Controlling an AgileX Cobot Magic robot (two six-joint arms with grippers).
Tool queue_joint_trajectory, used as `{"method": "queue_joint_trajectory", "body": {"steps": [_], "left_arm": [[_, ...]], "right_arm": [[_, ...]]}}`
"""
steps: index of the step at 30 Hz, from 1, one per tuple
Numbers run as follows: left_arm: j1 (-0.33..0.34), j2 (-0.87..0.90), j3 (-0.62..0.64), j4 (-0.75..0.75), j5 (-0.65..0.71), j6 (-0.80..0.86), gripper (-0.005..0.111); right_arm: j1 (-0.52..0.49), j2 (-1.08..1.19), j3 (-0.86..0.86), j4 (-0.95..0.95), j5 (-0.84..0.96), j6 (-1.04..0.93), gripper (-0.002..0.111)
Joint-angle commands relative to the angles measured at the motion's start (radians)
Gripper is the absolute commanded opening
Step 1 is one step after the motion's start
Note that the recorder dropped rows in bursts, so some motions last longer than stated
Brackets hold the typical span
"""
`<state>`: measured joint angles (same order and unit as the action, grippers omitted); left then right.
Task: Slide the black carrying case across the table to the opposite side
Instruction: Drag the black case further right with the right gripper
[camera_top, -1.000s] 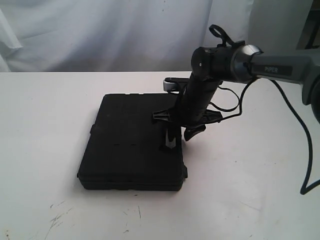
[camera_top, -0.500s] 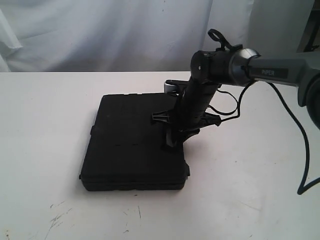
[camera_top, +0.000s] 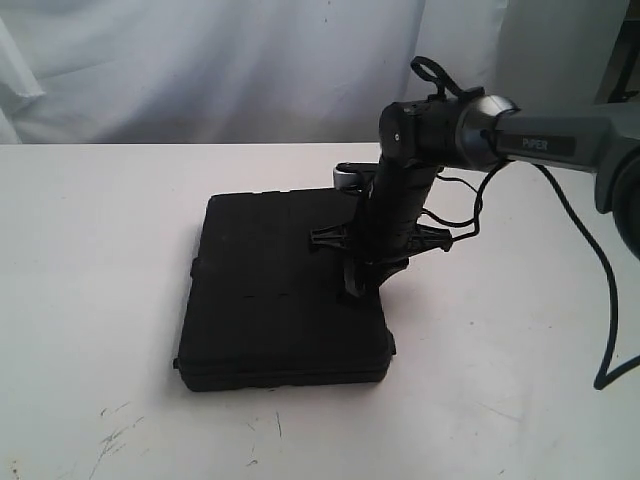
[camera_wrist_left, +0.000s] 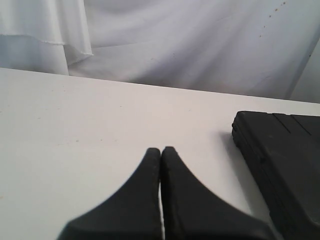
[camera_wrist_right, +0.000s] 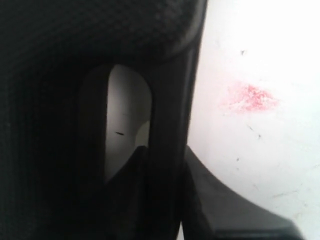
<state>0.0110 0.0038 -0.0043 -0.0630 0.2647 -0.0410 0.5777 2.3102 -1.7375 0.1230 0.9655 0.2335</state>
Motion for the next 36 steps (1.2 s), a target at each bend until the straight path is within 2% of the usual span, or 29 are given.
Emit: {"method": "queue_joint_trajectory", "body": {"steps": [1, 9, 19, 36], "left_arm": [[0.002, -0.004, 0.004, -0.003, 0.002, -0.002, 0.000], [0.002, -0.004, 0.004, -0.003, 0.002, -0.002, 0.000], [0.002, -0.004, 0.004, -0.003, 0.002, -0.002, 0.000], [0.002, -0.004, 0.004, -0.003, 0.002, -0.002, 0.000]], "right_arm": [[-0.001, -0.026, -0.001, -0.057, 0.030, 0.006, 0.000], [-0.014, -0.088, -0.001, -0.123, 0.052, 0.046, 0.000], [-0.031, -0.097, -0.001, -0.116, 0.059, 0.049, 0.000], [-0.031, -0.130, 0.071, -0.188, 0.032, 0.109, 0.000]]}}
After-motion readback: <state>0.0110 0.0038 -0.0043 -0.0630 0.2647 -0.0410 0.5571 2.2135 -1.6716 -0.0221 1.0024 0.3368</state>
